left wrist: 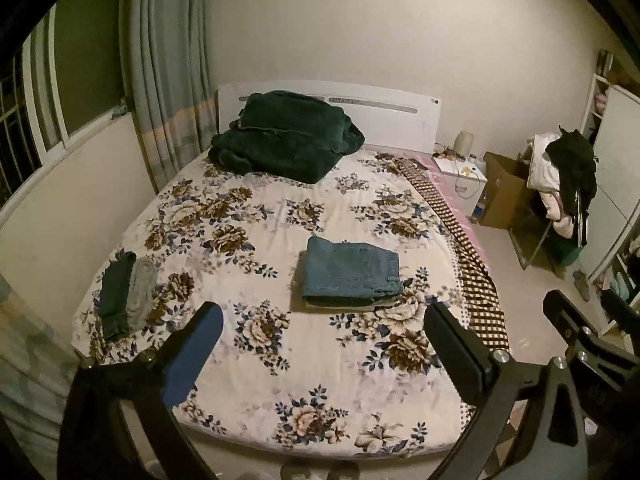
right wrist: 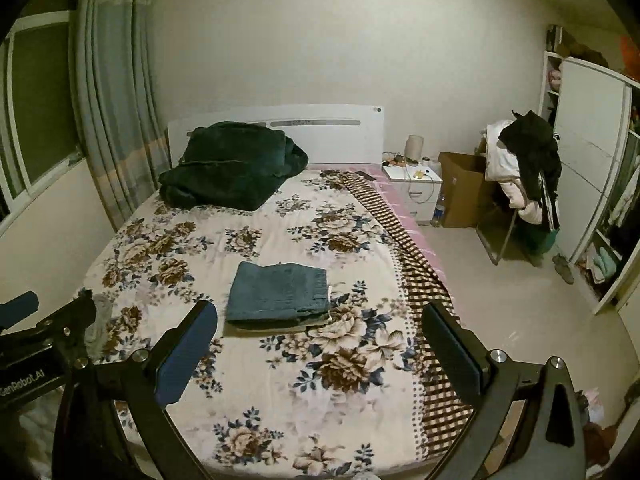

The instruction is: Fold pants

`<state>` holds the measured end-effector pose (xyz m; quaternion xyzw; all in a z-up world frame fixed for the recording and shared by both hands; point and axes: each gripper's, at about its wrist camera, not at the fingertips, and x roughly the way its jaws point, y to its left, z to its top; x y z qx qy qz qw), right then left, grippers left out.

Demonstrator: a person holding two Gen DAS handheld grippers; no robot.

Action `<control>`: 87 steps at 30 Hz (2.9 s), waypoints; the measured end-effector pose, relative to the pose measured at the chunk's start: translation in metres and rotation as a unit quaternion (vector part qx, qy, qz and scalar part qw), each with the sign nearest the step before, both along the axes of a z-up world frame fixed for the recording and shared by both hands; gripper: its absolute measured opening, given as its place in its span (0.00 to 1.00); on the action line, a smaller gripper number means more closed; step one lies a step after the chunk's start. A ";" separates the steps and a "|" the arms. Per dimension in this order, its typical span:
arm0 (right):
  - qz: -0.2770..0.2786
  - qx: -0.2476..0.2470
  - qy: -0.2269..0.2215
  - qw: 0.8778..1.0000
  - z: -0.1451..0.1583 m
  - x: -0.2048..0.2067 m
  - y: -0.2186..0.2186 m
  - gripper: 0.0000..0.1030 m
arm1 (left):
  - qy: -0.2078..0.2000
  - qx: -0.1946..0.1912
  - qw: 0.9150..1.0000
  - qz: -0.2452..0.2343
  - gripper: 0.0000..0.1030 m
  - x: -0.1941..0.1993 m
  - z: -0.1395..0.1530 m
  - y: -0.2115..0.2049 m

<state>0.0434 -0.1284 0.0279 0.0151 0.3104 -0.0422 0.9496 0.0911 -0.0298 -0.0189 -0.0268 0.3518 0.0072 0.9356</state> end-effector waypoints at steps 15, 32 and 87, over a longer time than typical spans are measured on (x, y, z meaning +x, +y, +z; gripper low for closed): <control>0.000 -0.014 0.009 1.000 -0.001 0.013 0.010 1.00 | -0.001 0.013 1.000 0.008 1.00 -0.011 0.001 0.009; 0.011 -0.008 0.020 1.000 -0.010 0.009 0.012 1.00 | 0.002 0.026 1.000 0.015 1.00 -0.017 -0.001 0.011; 0.014 -0.004 0.020 1.000 -0.008 0.011 0.015 1.00 | -0.003 0.028 1.000 0.014 1.00 -0.012 0.020 0.007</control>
